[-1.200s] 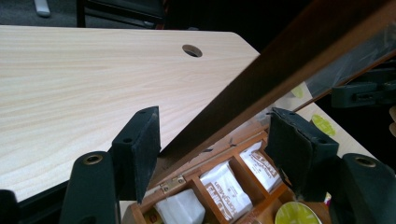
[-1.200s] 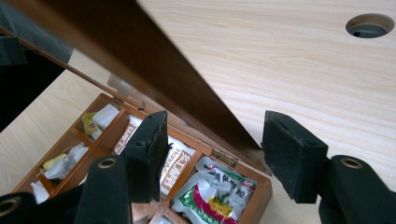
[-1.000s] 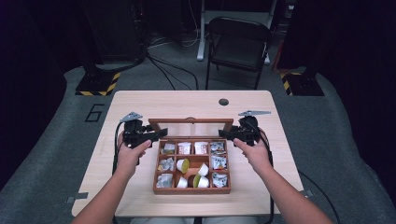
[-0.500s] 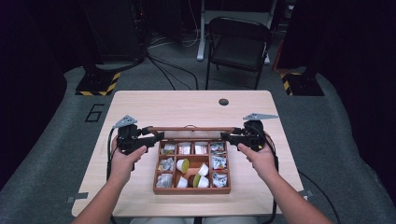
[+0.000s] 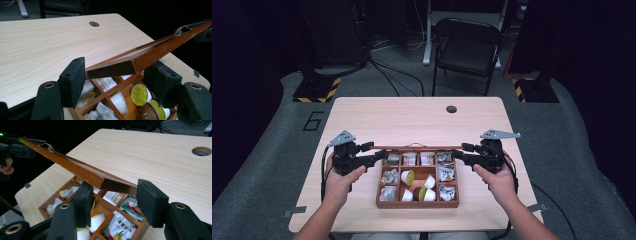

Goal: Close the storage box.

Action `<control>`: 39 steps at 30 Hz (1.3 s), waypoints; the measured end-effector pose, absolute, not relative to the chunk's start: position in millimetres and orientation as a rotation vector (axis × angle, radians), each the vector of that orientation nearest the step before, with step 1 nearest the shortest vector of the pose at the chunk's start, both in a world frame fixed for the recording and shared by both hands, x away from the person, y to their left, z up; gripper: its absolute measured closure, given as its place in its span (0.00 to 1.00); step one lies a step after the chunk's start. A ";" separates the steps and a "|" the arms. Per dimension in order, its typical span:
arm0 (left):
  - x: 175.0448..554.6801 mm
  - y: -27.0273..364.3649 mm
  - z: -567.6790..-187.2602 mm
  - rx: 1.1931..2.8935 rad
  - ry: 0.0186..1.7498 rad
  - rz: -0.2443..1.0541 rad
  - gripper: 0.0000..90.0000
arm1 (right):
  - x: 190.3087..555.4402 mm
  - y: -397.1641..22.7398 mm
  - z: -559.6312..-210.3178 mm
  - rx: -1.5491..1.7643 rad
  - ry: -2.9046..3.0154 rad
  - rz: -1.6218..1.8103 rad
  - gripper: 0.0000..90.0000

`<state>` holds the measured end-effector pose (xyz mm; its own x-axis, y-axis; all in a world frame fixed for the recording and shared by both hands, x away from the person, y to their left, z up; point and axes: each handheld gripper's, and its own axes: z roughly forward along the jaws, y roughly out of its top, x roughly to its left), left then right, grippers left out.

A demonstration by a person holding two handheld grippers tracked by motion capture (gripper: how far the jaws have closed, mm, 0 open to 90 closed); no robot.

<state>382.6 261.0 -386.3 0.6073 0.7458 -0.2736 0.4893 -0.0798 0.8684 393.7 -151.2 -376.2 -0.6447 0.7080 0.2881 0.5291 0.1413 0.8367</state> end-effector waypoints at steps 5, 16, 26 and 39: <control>372.0 262.3 -391.5 1.740 1.010 0.282 0.38 | 382.8 -151.9 -380.2 1.199 2.229 1.498 0.53; 346.8 262.2 -410.6 1.774 1.019 0.262 0.38 | 354.7 -155.1 -401.6 1.162 2.253 1.431 0.53; 333.6 260.1 -423.9 1.822 1.006 0.287 0.38 | 341.4 -154.3 -417.3 1.143 2.261 1.394 0.53; 322.7 259.3 -444.1 1.866 1.014 0.270 0.38 | 329.6 -153.1 -435.8 1.134 2.303 1.337 0.52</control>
<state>322.7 259.3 -444.1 0.6299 0.7419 -0.2298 0.5298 -0.1941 0.8256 329.6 -153.1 -435.8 -0.6672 0.7271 0.1618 0.5012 0.2776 0.8196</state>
